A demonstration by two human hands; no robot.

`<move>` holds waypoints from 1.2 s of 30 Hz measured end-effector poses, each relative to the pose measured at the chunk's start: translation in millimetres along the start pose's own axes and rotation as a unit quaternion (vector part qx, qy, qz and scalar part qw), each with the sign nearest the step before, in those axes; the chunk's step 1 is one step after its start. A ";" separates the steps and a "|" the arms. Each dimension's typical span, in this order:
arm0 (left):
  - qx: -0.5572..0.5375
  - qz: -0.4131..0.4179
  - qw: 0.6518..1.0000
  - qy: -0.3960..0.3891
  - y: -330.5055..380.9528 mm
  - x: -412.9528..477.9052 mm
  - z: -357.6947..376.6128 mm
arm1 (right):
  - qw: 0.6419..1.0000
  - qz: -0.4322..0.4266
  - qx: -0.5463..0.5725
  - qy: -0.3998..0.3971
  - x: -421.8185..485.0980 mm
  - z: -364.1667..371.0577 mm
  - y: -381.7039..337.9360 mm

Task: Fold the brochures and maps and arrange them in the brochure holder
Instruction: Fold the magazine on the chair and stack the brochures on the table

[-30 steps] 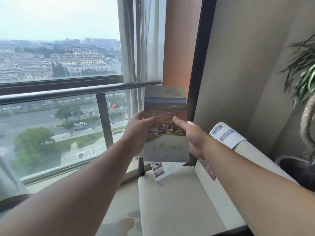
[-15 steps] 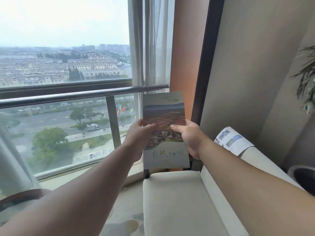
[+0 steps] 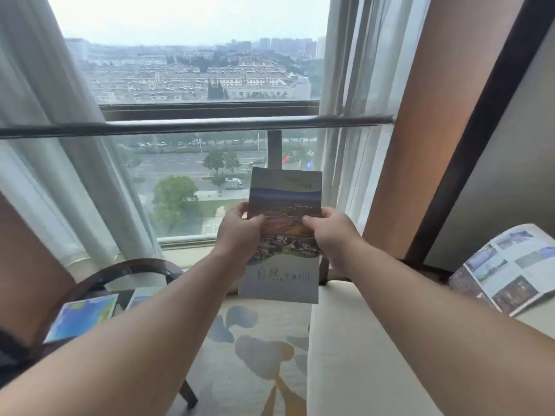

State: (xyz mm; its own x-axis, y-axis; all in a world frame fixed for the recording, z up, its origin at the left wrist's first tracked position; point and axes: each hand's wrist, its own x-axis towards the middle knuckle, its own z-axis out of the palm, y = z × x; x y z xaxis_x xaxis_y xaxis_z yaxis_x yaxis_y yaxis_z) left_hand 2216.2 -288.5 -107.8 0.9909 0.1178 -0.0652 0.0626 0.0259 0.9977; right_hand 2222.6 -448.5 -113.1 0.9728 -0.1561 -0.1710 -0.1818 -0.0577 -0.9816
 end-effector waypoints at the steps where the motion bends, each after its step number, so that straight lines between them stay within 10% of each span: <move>1: 0.007 -0.006 1.000 0.019 -5.8 6.3 -19.9 | 1.000 0.004 -0.009 -0.011 5.5 20.3 3.5; 18: 0.133 -0.105 0.979 0.113 -148.5 196.0 -326.7 | 0.972 0.094 -0.201 -0.072 126.4 372.8 98.0; 36: 0.400 -0.289 0.859 0.137 -401.5 246.9 -405.2 | 0.883 0.167 -0.397 -0.187 193.9 499.4 338.7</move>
State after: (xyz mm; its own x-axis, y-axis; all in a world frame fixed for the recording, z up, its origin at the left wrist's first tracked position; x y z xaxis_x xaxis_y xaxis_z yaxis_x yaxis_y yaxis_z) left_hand 2387.5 132.4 -531.9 0.7089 0.5462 -0.4462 0.7045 -0.5186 0.4845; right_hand 2421.2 -5.9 -520.9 0.7982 0.0322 -0.6015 -0.3666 -0.7663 -0.5276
